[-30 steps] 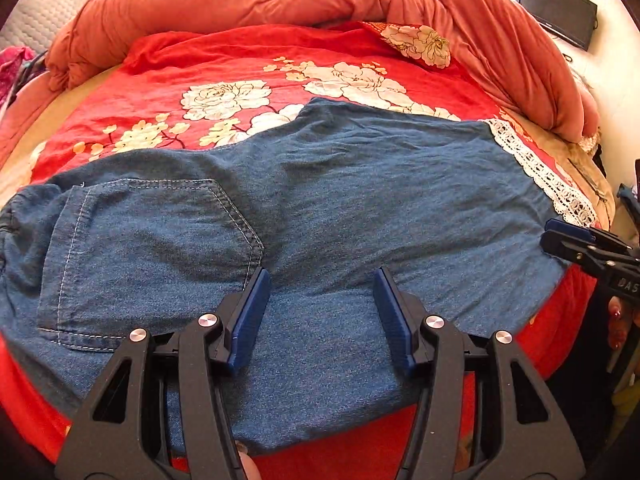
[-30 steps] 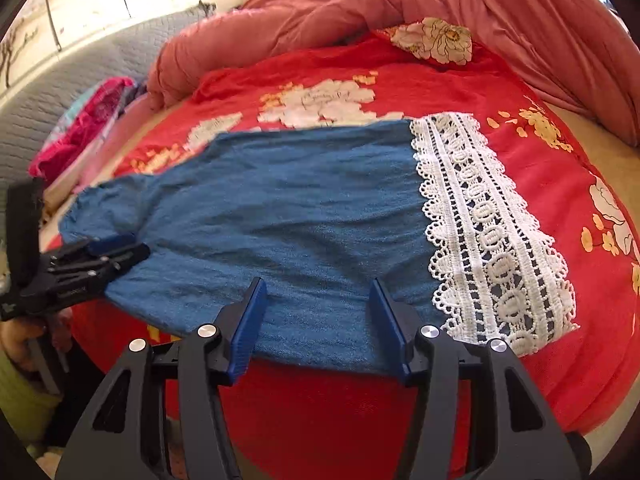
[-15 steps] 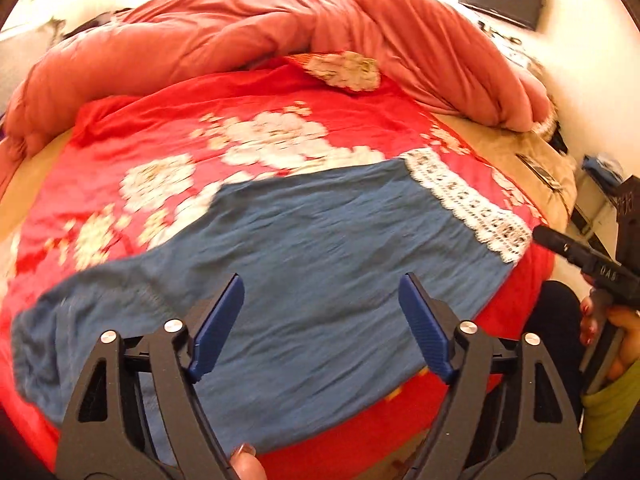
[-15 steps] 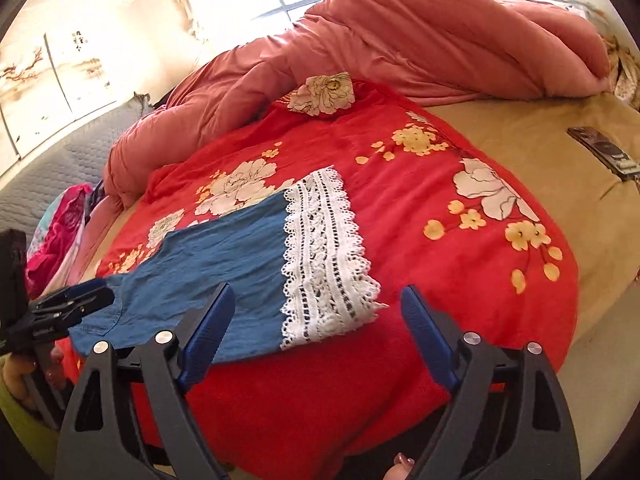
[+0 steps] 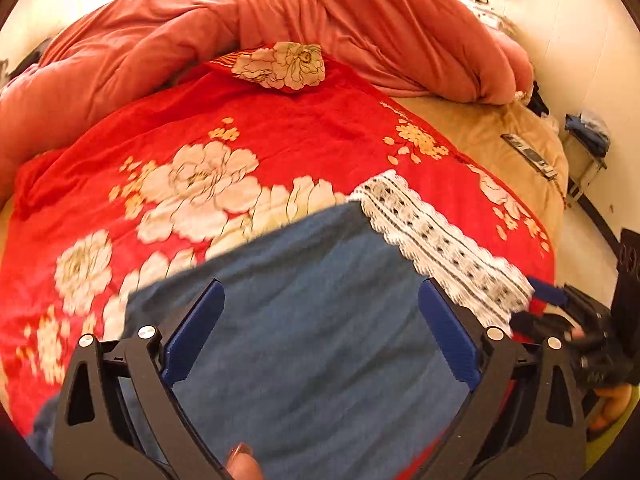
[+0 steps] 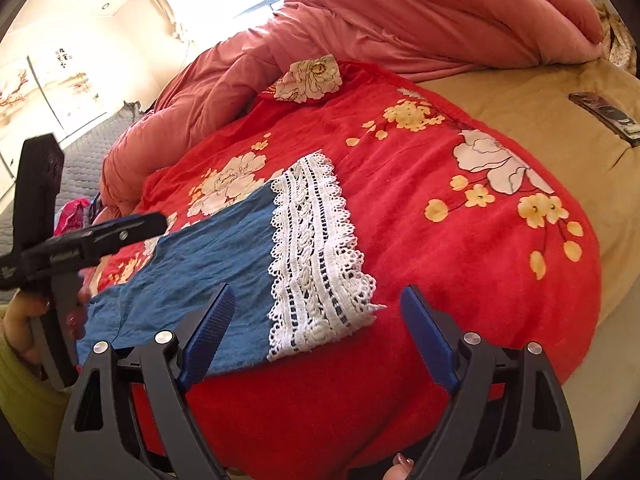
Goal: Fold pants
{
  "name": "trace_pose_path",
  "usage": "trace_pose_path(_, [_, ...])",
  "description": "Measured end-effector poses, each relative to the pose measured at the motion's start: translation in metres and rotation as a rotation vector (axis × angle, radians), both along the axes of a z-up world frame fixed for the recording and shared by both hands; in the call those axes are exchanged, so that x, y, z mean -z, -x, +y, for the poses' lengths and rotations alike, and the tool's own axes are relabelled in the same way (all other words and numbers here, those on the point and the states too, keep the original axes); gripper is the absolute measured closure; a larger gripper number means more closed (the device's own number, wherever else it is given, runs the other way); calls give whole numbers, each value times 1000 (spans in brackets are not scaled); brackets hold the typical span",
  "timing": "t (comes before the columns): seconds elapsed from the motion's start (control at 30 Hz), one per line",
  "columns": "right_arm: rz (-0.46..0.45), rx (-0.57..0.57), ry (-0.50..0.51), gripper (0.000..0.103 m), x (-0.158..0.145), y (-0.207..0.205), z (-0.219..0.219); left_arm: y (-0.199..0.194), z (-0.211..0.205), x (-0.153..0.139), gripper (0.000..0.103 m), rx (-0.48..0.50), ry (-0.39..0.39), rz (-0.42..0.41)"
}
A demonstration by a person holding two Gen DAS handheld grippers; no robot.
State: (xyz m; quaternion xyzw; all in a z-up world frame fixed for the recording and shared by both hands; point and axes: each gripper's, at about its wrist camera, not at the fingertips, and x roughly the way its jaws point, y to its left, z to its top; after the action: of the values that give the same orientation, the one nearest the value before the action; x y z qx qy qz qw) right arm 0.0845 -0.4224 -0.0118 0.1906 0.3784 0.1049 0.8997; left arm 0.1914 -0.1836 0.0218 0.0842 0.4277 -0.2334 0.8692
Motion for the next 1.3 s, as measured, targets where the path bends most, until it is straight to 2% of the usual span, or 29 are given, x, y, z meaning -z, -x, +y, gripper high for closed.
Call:
trace_pose_path(0.13, [16, -13, -37, 19, 8, -7, 1, -29, -17, 7, 12, 10, -45, -9])
trace_pose_path(0.23, [19, -15, -68, 19, 12, -9, 0, -50, -30, 16, 12, 42, -54, 14])
trace_pose_path(0.3, [17, -12, -68, 20, 12, -10, 0, -62, -40, 24, 12, 62, -62, 38])
trace_pose_path(0.33, [17, -16, -63, 25, 13, -11, 1, -68, -42, 27, 13, 66, -59, 53])
trace_pose_path(0.43, [16, -38, -75, 44, 14, -12, 3, -87, -47, 36, 22, 71, 1, 120])
trace_pose_path(0.5, [28, -47, -91, 46, 17, -14, 3, -96, -52, 40, 31, 93, 32, 153])
trace_pose_path(0.53, [27, -53, -115, 50, 18, -15, 1, -100, -54, 42, 33, 106, 38, 166])
trace_pose_path(0.6, [33, -61, -152, 57, 20, -18, -1, -104, -60, 47, 44, 135, 39, 175])
trace_pose_path(0.73, [38, -74, -154, 57, 20, -22, 3, -109, -73, 57, 51, 184, -1, 199])
trace_pose_path(0.9, [41, -77, -152, 57, 22, -28, 6, -119, -81, 73, 51, 210, 19, 248])
trace_pose_path(1.0, [33, -67, -151, 68, 23, -30, 5, -124, -77, 78, 51, 210, 68, 271])
trace_pose_path(1.07, [26, -70, -156, 70, 23, -31, 5, -125, -75, 78, 52, 211, 84, 281])
trace_pose_path(1.13, [18, -81, -152, 74, 23, -32, 8, -124, -74, 78, 62, 223, 106, 288])
trace_pose_path(1.17, [15, -89, -153, 74, 23, -32, 9, -122, -74, 77, 72, 233, 115, 291])
trace_pose_path(1.3, [6, -97, -160, 75, 23, -33, 12, -113, -83, 75, 81, 236, 63, 265])
